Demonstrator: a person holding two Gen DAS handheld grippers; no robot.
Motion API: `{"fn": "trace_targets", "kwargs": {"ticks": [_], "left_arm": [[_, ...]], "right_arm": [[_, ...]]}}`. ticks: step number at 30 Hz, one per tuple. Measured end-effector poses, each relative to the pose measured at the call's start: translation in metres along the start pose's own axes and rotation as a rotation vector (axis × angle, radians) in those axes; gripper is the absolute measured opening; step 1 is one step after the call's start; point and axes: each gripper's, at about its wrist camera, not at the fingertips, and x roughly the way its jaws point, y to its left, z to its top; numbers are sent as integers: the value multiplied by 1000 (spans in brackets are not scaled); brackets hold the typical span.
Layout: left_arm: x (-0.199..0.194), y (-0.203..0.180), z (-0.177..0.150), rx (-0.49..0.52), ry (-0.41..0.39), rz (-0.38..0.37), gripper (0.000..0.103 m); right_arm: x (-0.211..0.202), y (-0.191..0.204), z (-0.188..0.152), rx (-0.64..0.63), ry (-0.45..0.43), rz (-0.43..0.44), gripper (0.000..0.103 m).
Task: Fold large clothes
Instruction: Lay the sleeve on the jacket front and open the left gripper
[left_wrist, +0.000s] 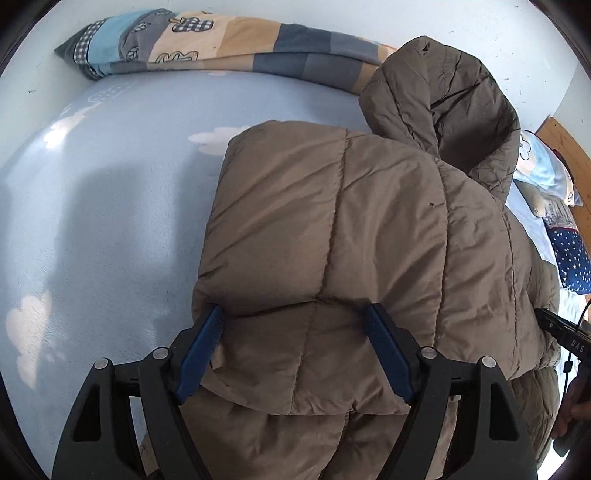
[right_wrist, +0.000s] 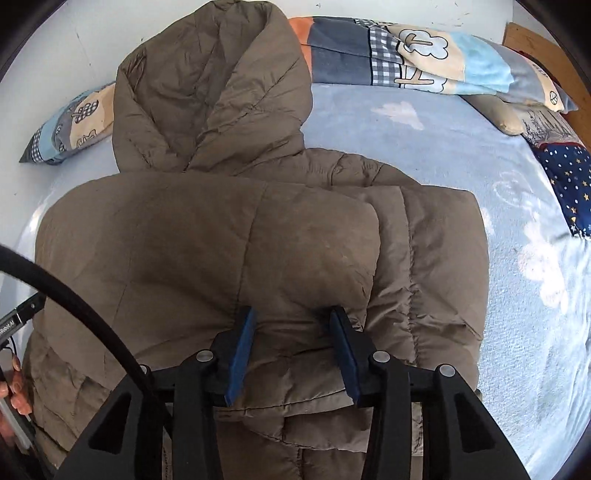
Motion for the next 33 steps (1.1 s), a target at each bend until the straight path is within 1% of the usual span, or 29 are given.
{"fn": "trace_targets", "kwargs": {"ticks": [5, 9, 15, 17, 19, 22, 24, 27, 31, 33], "left_arm": [[2, -4, 1, 18, 8, 20, 80], [2, 0, 2, 4, 9, 7, 80], [1, -3, 1, 13, 5, 21, 80], [-2, -5, 2, 15, -6, 25, 80], [-10, -10, 2, 28, -44, 32, 79], [-25, -25, 4, 88, -127, 41, 79], [-35, -36, 3, 133, -182, 28, 79], [-44, -54, -2, 201, -226, 14, 79], [-42, -77, -13, 314, -232, 29, 80], [-36, -84, -18, 361, -212, 51, 80]], "right_arm": [[4, 4, 1, 1, 21, -14, 47], [5, 4, 2, -1, 23, -19, 47], [4, 4, 1, -4, 23, -20, 47], [3, 5, -1, -5, 23, -20, 47], [2, 4, -2, -1, 25, -19, 48], [-3, 4, -3, 4, 26, -23, 48], [-6, 6, 0, 17, 23, -22, 49], [-20, 10, 3, 14, -10, -33, 53], [-39, 23, 1, -9, -76, -36, 53], [-47, 33, -1, -41, -111, -10, 55]]}}
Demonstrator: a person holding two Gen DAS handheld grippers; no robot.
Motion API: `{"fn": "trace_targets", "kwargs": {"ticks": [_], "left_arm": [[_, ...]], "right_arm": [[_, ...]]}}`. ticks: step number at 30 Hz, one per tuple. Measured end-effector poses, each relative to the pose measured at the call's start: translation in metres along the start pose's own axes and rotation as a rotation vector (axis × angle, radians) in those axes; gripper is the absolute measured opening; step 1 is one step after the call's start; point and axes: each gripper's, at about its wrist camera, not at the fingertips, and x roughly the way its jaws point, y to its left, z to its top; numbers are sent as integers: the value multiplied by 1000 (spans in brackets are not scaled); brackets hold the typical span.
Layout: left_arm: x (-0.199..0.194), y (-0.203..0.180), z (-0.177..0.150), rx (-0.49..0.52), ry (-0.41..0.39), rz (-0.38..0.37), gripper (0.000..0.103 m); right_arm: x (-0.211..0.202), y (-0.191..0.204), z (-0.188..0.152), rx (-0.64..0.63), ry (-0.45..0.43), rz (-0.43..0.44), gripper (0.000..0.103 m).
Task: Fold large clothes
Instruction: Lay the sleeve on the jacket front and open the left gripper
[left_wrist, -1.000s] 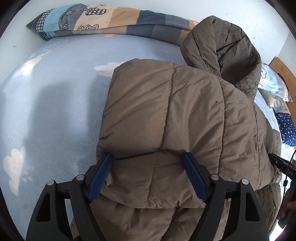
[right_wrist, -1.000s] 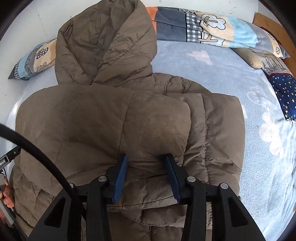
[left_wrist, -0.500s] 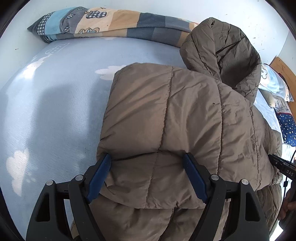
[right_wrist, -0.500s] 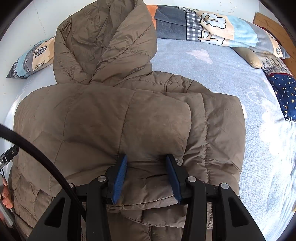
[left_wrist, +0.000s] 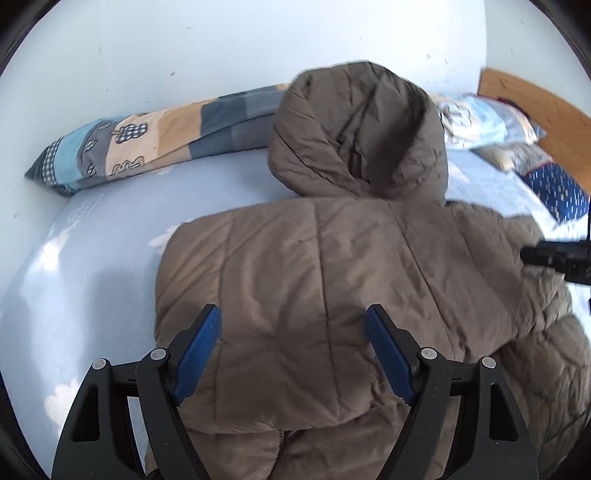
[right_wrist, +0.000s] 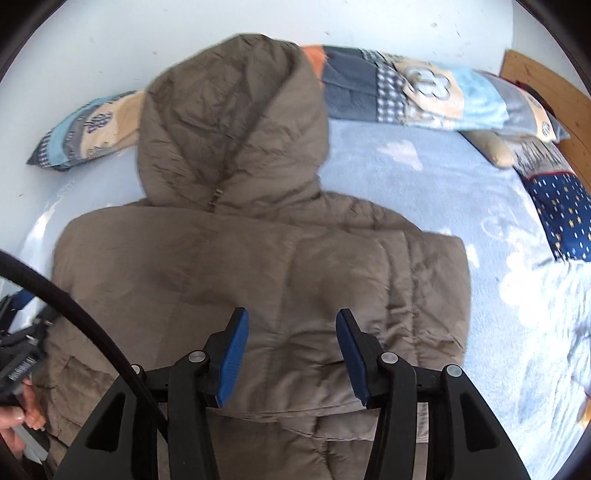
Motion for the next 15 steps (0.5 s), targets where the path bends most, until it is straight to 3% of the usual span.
{"fn": "trace_targets", "kwargs": {"ticks": [3, 8, 15], "left_arm": [[10, -6, -3, 28, 46, 12, 80], [18, 1, -4, -46, 99, -31, 83], [25, -2, -11, -31, 111, -16, 84]], "right_arm": [[1, 13, -4, -49, 3, 15, 59], [23, 10, -13, -23, 83, 36, 60], [35, 16, -16, -45, 113, 22, 64]]}}
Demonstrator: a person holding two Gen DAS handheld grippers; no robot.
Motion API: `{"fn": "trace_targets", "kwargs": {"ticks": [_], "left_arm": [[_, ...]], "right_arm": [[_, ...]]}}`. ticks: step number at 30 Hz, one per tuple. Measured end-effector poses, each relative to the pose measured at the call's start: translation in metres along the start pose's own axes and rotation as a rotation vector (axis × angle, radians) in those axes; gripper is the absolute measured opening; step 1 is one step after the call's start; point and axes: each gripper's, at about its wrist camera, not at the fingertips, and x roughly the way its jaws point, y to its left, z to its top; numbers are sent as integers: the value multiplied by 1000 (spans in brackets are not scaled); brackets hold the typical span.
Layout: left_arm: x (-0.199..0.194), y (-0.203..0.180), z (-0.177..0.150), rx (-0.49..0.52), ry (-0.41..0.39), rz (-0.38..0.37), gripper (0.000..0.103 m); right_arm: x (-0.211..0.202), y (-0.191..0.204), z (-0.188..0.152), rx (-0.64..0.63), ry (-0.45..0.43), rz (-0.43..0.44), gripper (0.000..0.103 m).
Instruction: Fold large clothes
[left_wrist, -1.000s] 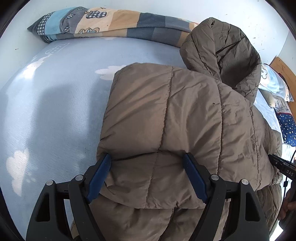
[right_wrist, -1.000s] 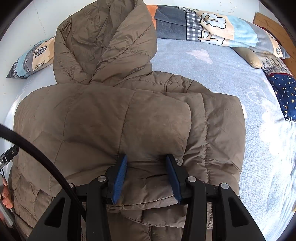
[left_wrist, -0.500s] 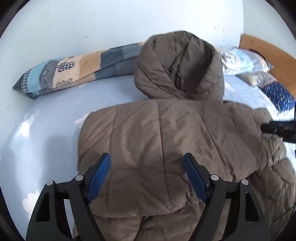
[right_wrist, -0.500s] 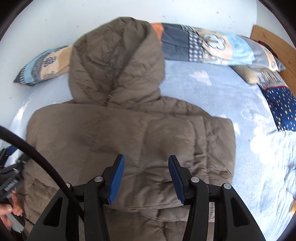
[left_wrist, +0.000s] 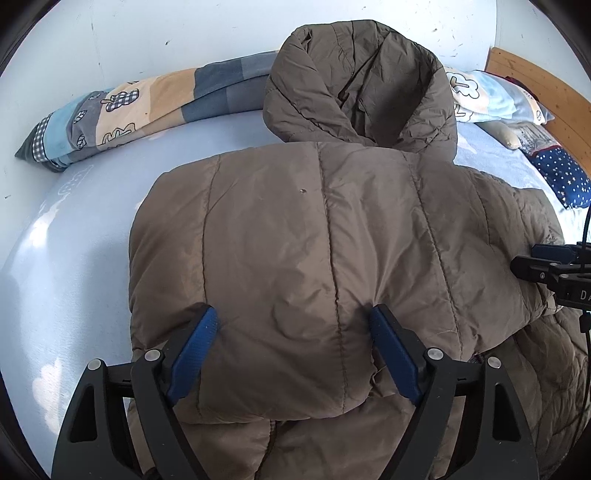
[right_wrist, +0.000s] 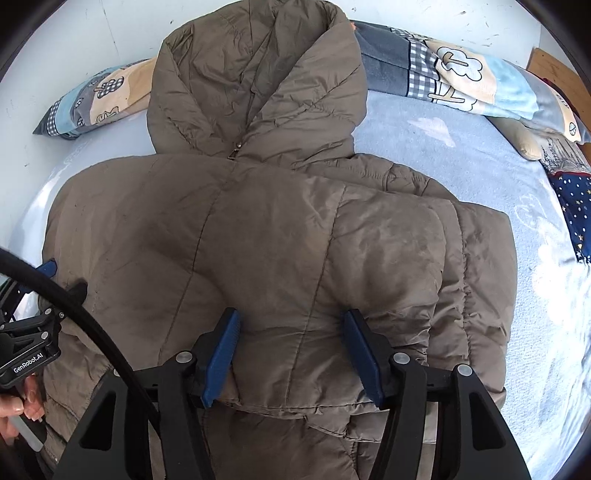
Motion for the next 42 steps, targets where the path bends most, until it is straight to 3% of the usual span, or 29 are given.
{"fn": "trace_targets", "kwargs": {"ticks": [33, 42], "left_arm": [[4, 2, -1, -10, 8, -8, 86], [-6, 12, 16, -45, 6, -46, 86]], "right_arm": [[6, -1, 1, -15, 10, -2, 69], [-2, -6, 4, -9, 20, 41, 70]]}}
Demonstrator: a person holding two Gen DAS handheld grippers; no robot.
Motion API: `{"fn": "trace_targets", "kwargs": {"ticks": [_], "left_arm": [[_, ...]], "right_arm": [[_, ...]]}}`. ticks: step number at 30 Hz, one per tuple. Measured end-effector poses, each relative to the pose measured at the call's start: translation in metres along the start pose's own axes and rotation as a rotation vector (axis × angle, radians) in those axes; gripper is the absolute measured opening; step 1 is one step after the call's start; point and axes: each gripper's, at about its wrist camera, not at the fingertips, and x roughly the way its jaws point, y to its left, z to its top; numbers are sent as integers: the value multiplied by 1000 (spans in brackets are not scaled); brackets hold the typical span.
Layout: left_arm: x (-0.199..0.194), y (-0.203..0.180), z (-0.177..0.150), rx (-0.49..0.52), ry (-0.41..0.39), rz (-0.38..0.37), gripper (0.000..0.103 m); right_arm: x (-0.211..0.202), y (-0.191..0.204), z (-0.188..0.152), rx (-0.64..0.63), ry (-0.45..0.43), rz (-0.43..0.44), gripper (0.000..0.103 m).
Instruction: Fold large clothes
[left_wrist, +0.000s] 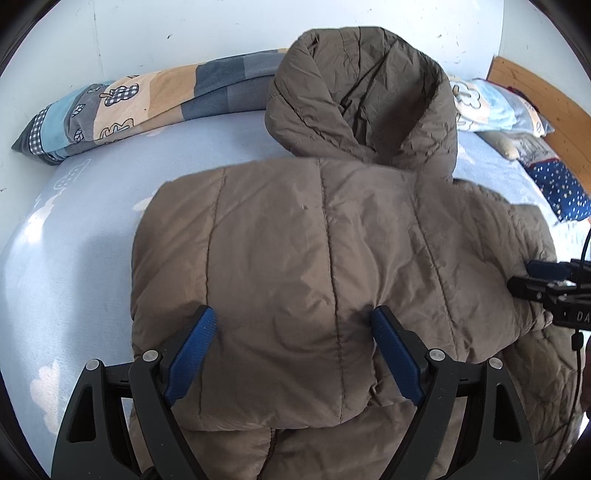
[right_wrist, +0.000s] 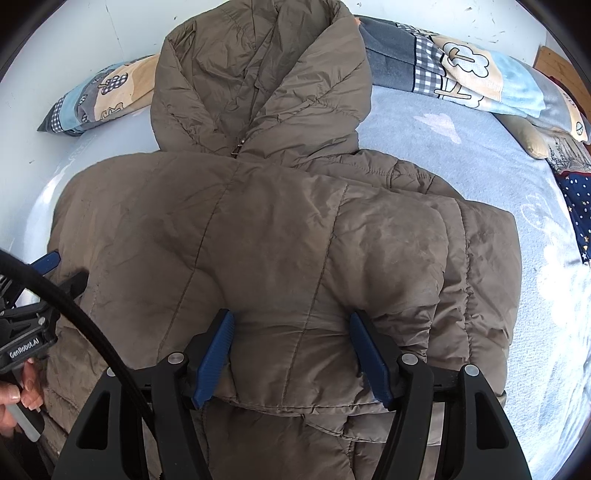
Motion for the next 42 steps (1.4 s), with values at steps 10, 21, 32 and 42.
{"fn": "trace_targets", "kwargs": {"ticks": [10, 21, 32, 42], "left_arm": [[-32, 34, 26, -88, -78, -29, 86], [-30, 38, 132, -40, -128, -24, 86], [56, 28, 244, -43, -135, -25, 86], [114, 8, 277, -80, -93, -54, 46]], "right_arm": [[-65, -11, 18, 27, -155, 99, 70], [-91, -47, 108, 99, -188, 82, 73], [-37, -56, 225, 56, -195, 50, 75], [23, -61, 271, 73, -173, 68, 18]]}}
